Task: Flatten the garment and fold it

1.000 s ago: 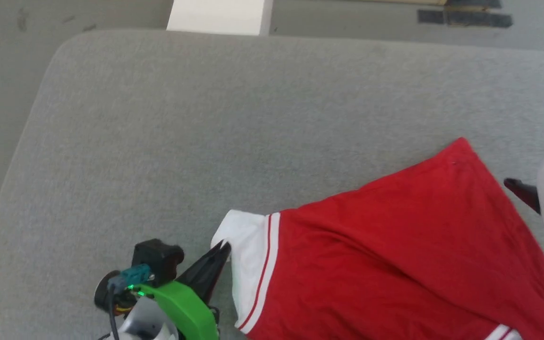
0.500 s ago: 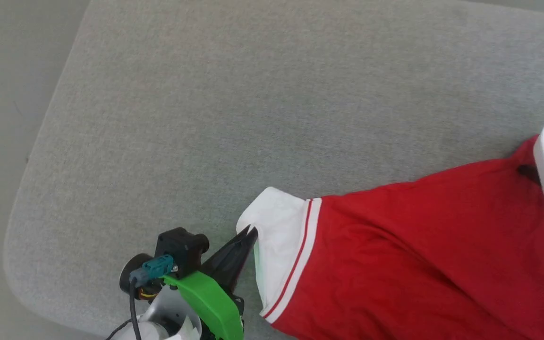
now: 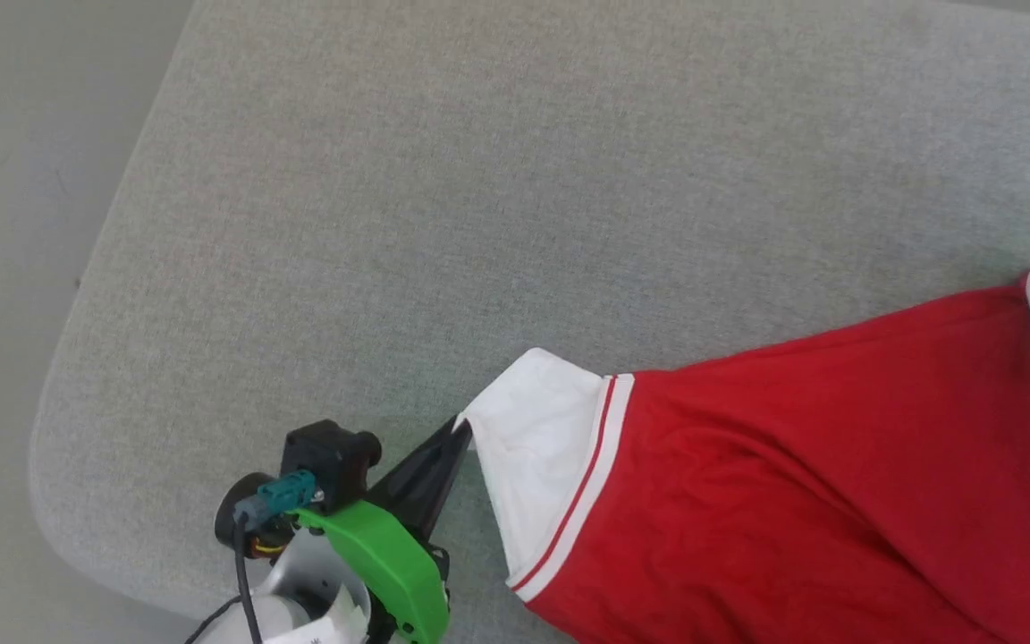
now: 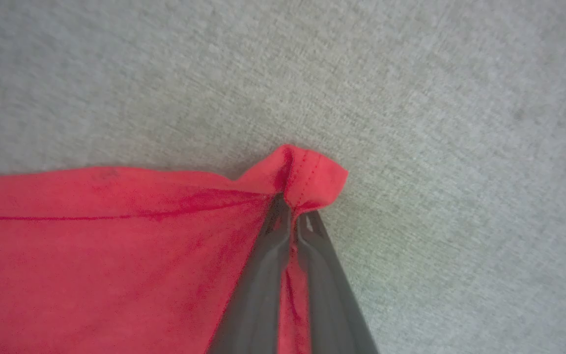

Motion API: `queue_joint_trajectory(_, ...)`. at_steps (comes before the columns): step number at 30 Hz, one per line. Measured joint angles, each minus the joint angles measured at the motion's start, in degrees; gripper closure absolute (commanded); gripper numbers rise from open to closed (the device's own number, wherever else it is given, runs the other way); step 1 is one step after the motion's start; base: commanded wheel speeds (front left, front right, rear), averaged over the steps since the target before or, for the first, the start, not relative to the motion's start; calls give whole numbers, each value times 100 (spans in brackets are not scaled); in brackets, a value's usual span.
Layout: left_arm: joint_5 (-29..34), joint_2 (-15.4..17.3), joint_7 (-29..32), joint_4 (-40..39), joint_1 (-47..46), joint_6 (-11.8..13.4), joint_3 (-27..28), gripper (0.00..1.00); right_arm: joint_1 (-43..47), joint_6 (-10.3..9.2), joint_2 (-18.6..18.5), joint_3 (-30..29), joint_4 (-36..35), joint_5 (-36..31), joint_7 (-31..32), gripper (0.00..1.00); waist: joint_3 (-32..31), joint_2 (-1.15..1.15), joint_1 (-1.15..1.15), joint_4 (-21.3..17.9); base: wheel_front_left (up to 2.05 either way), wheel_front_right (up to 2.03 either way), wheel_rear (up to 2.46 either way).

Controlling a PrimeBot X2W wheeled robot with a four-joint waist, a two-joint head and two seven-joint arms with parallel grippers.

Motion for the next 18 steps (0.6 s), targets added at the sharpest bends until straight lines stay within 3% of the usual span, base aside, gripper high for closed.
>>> queue_joint_trajectory(5, -29, 59, -1, 8, -1, 7, 40, 100, 1, -2, 44, 153, 234, 124, -535, 100, -275, 0, 0, -96, 0, 0, 0)
queue_joint_trajectory(7, -31, 160, 18, -57, 2, 49, 102, 100, 9, -1, 57, 346, 238, 280, -1050, 100, -557, 0, 0, -202, 0, 0, 0)
queue_joint_trajectory(18, -46, 553, -140, -468, -101, 225, 687, 100, -32, -1, -397, 480, -369, 950, -2261, 100, -1381, 0, 0, -620, 0, 0, 0)
